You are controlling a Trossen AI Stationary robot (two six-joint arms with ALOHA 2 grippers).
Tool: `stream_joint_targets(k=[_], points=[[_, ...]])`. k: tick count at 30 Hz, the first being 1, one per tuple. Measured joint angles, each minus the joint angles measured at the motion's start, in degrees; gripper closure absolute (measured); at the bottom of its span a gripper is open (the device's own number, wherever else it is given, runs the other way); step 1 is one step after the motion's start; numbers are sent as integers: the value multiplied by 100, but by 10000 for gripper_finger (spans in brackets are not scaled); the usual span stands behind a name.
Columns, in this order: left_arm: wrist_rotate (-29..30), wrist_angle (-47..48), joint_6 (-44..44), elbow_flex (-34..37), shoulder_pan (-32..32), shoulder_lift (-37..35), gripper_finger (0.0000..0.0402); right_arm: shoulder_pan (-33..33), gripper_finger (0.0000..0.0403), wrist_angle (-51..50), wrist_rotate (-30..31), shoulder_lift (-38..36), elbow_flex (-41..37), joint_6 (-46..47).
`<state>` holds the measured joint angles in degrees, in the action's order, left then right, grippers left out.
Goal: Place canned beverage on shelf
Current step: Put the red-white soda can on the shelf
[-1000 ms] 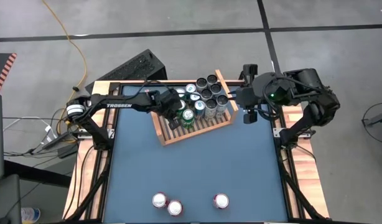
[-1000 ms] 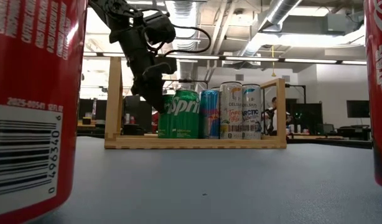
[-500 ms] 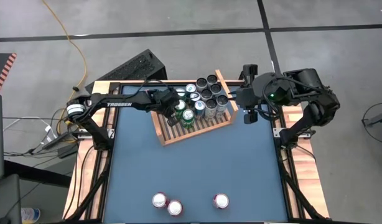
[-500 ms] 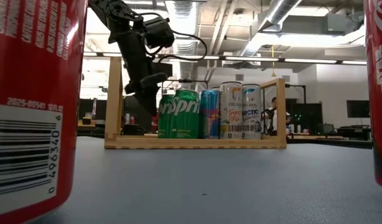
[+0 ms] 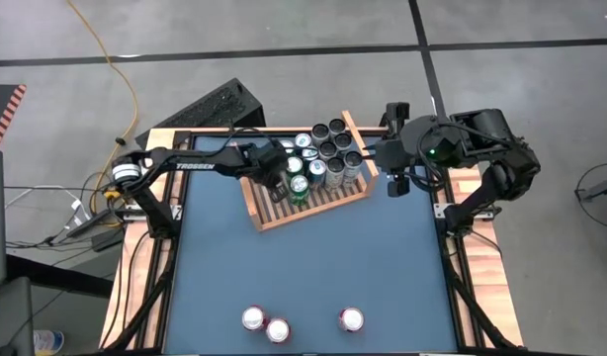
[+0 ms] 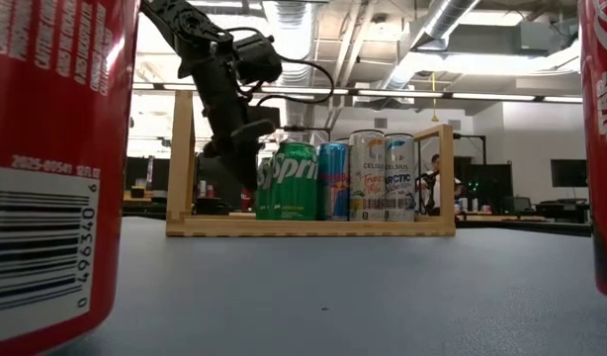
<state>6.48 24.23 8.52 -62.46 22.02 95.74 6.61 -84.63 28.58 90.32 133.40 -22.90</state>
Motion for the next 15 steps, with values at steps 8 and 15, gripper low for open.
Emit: stream_joint_targets(k=[8, 15], points=[[-48, 495, 100, 4, 42, -733, 401, -172, 403, -337, -620, 0, -4, 361], [44, 582, 414, 6, -19, -1440, 401, -346, 403, -201, -1668, 11, -775, 956]])
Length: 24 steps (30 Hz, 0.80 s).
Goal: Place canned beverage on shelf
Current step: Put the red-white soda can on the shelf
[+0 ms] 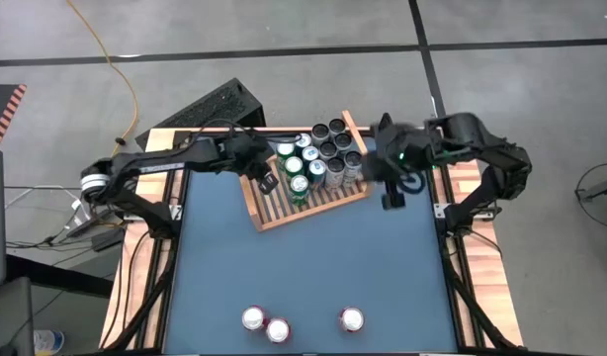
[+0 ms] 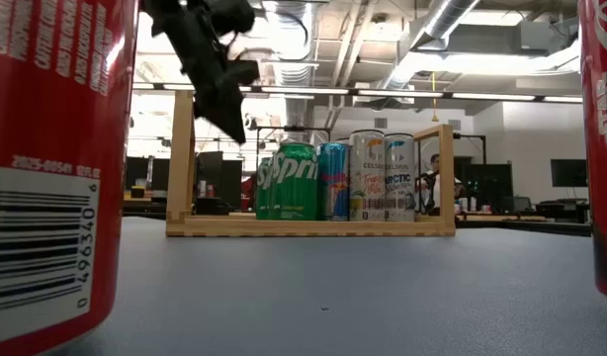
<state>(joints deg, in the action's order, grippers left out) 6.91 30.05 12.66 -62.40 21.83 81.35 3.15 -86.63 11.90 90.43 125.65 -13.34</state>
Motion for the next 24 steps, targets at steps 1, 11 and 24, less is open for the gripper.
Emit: stream_joint_targets(k=[1, 11, 24], points=[[-116, -9, 33, 1, -64, -146, 401, 74, 403, -99, -247, -11, -142, 117], [-264, -86, 152, -10, -955, -1701, 401, 1436, 395, 0, -1567, -20, -1796, 1541], [-129, 80, -207, -10, -1589, -2539, 357, 3005, 133, 2604, -571, 210, -2721, 6689]])
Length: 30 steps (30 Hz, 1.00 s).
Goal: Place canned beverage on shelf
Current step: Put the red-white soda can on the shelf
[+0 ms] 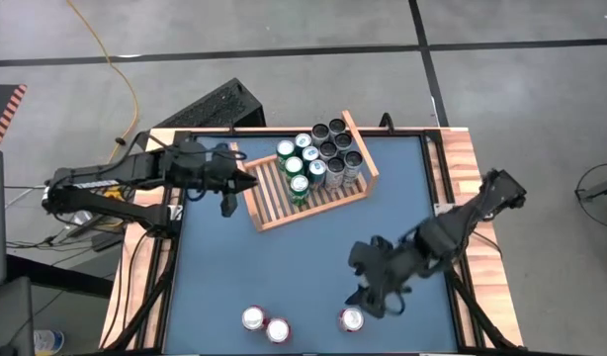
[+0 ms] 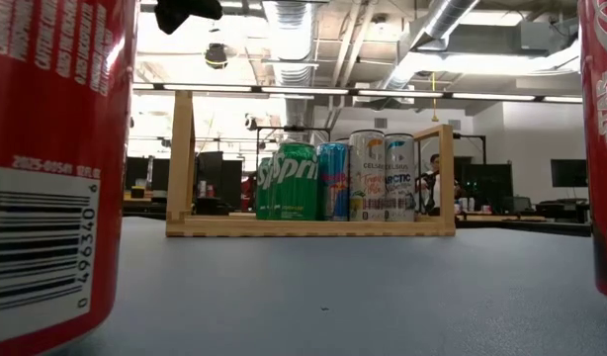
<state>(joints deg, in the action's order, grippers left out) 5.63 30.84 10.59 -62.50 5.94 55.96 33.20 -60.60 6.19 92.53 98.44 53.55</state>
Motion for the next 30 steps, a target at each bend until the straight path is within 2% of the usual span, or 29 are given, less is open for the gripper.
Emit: stream_joint_targets(k=[3, 6, 13, 16, 30], points=[[-18, 101, -3, 0, -124, 14, 334, 192, 99, -17, 72, 322, -14, 899], [-27, 235, -84, 0, -222, 49, 313, 238, 93, -14, -146, 717, -7, 1373], [-33, 641, -111, 3, -337, 66, 283, 80, 92, 19, -1320, 1603, -10, 1537], [-33, 732, -107, 2, -344, 64, 278, 68, 92, 34, -1628, 1823, -10, 1564], [-73, 880, -82, 3, -344, 65, 278, 112, 92, 7, -1479, 1908, 3, 1800]])
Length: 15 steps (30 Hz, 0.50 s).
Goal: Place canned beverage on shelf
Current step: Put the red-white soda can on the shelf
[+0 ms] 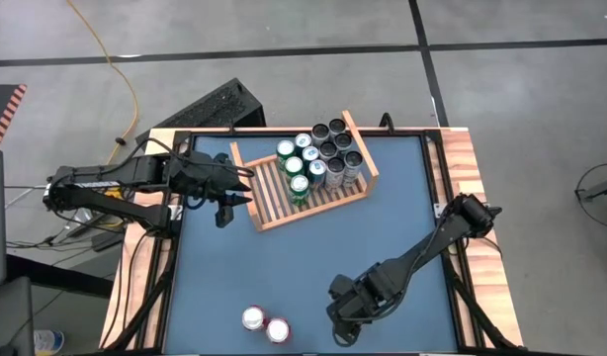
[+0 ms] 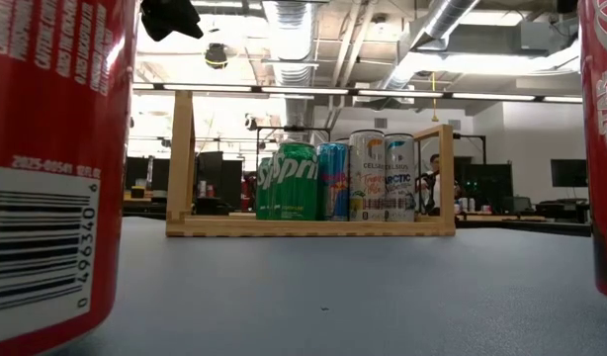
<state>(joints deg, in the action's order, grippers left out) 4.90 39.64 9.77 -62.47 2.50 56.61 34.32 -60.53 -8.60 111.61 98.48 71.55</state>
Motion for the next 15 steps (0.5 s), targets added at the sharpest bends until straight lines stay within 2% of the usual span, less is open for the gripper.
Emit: stream_joint_targets(k=[9, 12, 15], points=[[-1, 0, 12, 1, 0, 1, 278, -153, 92, 90, 199, -9, 0, -282], [-1, 0, 12, -1, 0, 1, 278, -70, 92, -48, 495, -9, 0, -178], [-1, 0, 12, -1, 0, 1, 278, 41, 92, -210, 540, -13, 40, 32]])
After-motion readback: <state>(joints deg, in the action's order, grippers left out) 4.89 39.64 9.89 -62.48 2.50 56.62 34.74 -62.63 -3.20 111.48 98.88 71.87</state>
